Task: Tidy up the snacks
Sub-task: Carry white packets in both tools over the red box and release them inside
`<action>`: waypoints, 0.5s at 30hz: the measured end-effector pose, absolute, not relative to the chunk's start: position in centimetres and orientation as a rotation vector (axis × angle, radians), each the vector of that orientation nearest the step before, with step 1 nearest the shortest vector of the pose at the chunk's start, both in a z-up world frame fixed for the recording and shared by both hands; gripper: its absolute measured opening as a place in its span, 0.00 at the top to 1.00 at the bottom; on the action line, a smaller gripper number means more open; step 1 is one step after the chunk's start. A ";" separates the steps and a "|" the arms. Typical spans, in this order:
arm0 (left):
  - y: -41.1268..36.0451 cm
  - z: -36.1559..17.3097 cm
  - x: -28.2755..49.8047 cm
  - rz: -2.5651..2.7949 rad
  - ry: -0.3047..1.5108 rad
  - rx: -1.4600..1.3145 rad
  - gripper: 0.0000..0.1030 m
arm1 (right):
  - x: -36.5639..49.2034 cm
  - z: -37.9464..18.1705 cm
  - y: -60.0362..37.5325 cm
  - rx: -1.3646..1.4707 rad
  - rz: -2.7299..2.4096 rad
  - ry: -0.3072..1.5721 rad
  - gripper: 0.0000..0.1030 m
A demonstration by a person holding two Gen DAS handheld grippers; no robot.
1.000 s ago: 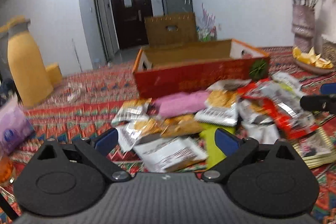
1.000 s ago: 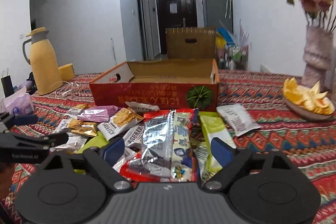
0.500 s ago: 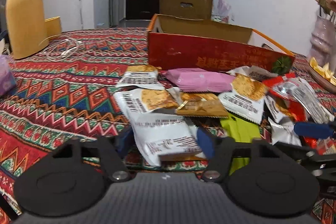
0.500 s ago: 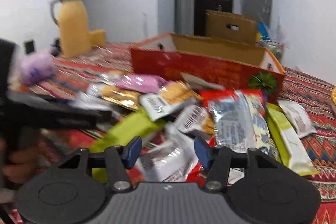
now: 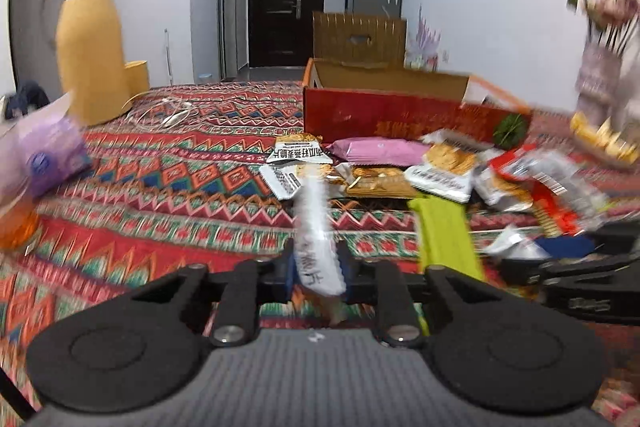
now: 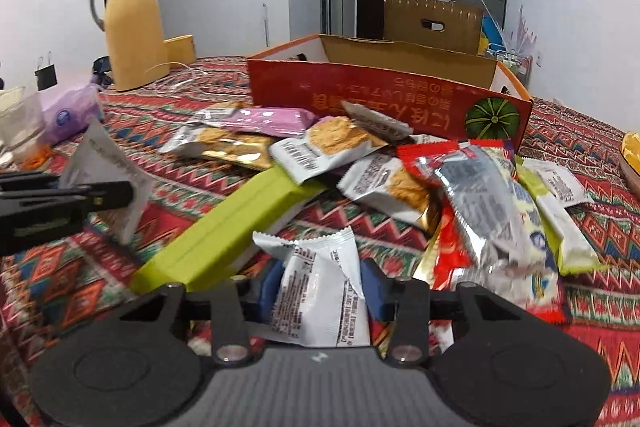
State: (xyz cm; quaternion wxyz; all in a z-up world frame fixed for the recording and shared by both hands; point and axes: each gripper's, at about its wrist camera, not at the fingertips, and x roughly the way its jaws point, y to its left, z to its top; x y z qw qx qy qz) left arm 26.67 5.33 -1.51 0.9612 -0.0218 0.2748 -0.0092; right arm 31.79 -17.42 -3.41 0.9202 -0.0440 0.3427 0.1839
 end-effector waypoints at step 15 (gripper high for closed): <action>3.7 2.8 12.6 -0.051 0.430 -0.075 0.84 | 16.4 1.1 -21.3 -0.011 0.357 0.535 0.59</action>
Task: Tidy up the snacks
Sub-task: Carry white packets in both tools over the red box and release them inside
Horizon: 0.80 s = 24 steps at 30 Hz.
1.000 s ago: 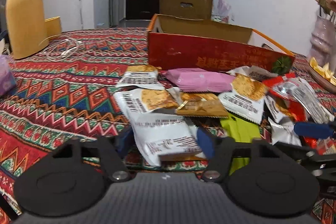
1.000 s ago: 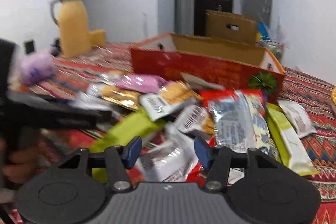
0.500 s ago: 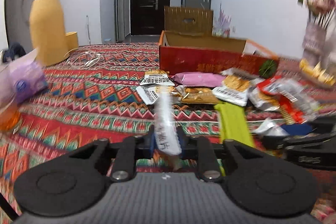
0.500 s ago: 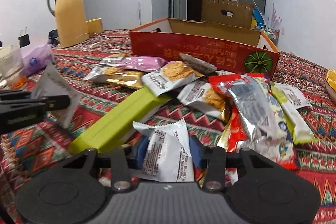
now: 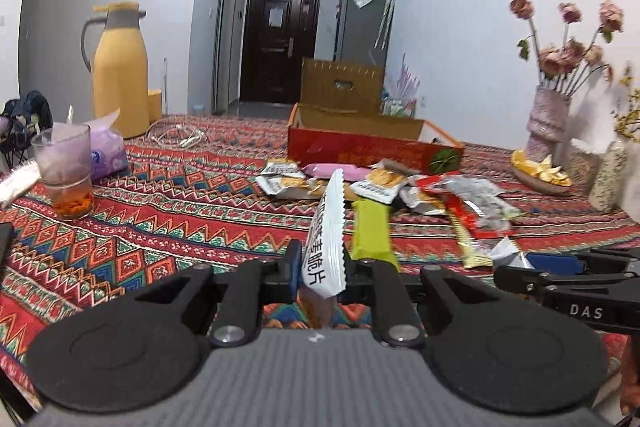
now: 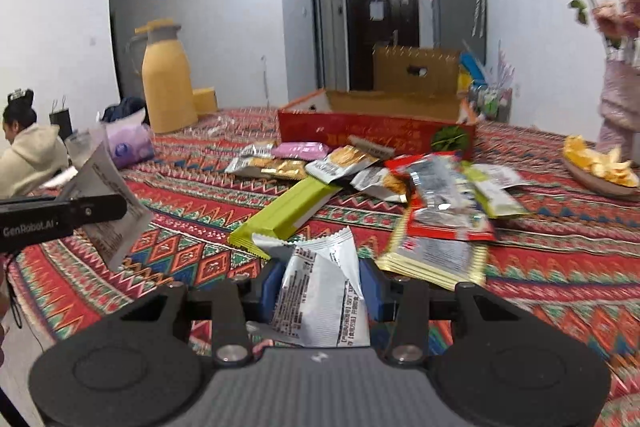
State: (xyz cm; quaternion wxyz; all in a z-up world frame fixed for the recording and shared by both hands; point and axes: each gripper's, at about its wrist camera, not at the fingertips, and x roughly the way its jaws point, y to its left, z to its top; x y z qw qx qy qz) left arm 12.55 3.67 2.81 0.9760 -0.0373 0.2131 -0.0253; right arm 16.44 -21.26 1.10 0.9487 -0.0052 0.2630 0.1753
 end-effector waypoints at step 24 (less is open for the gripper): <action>1.6 8.8 9.4 -0.173 0.346 -0.074 0.84 | 11.7 5.9 -27.4 0.062 0.318 0.364 0.59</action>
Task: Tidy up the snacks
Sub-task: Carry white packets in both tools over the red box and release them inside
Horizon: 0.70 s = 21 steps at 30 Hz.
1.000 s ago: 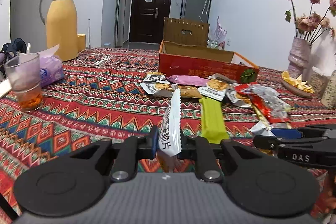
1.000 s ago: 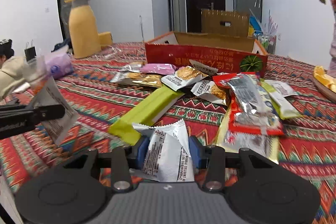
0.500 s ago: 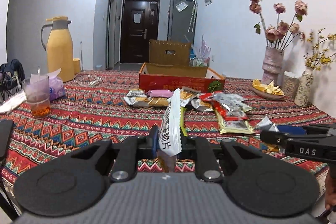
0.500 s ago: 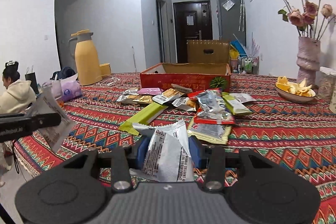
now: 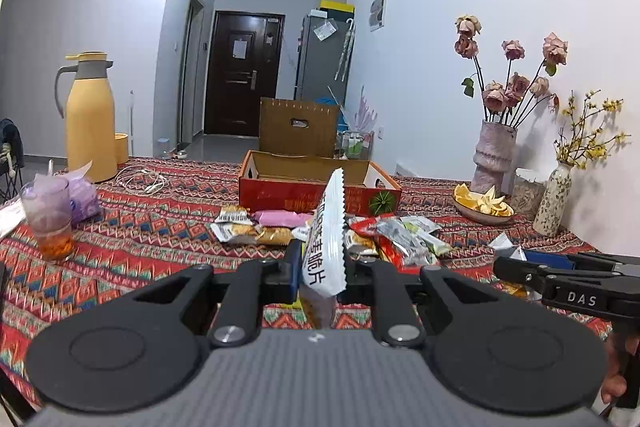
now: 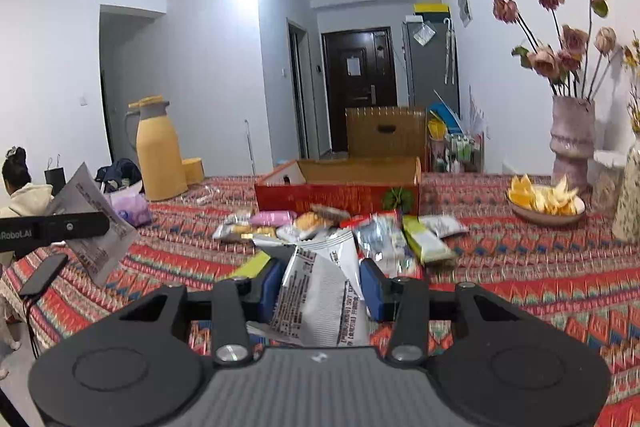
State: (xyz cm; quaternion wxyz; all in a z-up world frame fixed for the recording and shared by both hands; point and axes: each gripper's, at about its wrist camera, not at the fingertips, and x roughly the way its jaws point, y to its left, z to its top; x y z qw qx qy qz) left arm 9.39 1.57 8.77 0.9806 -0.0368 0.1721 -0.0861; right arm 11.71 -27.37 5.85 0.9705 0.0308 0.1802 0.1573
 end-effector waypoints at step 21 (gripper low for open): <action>1.5 12.5 52.3 -0.250 0.535 0.048 0.84 | 52.9 13.2 -27.5 0.017 0.285 0.498 0.59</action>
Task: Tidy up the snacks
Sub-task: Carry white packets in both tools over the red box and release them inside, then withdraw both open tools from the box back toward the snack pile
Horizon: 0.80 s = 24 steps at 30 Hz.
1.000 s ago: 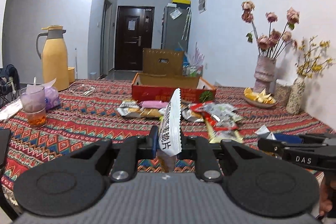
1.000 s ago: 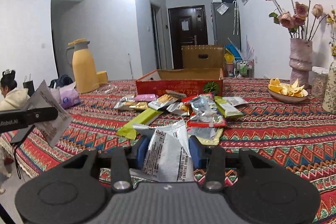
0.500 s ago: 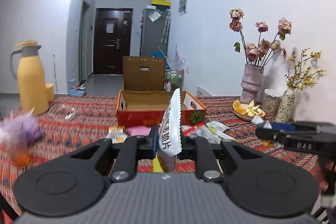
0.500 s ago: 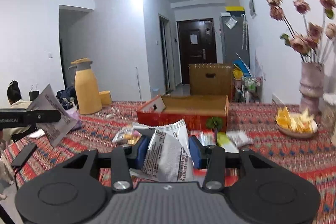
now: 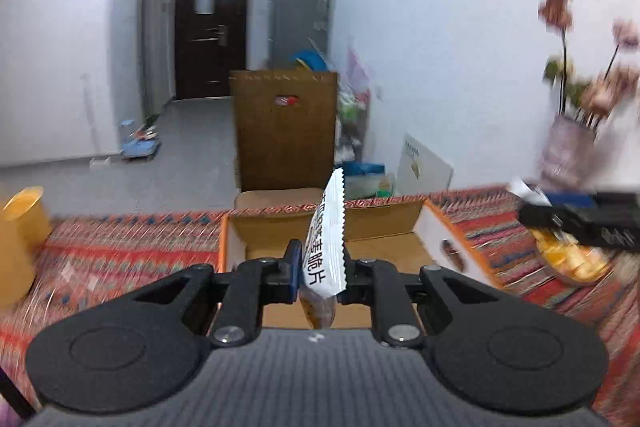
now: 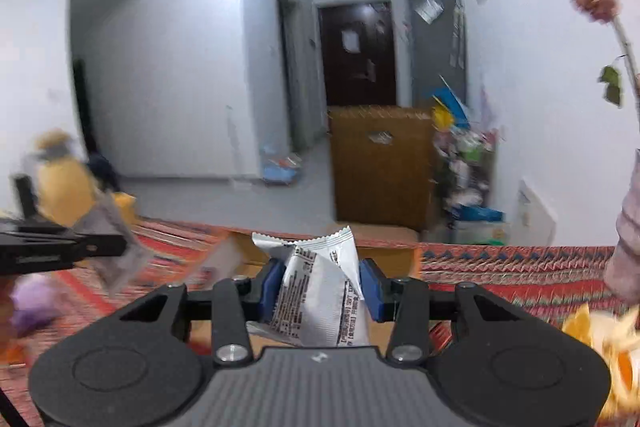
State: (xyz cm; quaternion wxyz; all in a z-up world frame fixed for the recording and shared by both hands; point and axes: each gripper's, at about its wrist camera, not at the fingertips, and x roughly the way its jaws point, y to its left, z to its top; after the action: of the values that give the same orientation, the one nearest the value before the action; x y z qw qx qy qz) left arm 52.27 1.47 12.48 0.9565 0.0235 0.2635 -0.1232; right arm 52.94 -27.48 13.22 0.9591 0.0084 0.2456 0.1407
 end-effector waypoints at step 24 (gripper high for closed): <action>1.9 5.8 61.9 -0.110 0.618 0.108 0.29 | 68.5 3.2 -24.3 -0.055 0.060 0.552 0.14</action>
State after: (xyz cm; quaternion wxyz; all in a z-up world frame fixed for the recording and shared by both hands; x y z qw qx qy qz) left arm 61.93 1.88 5.75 0.9496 0.0531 0.3040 -0.0541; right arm 68.49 -24.31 3.23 0.9613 -0.0271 0.2726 0.0294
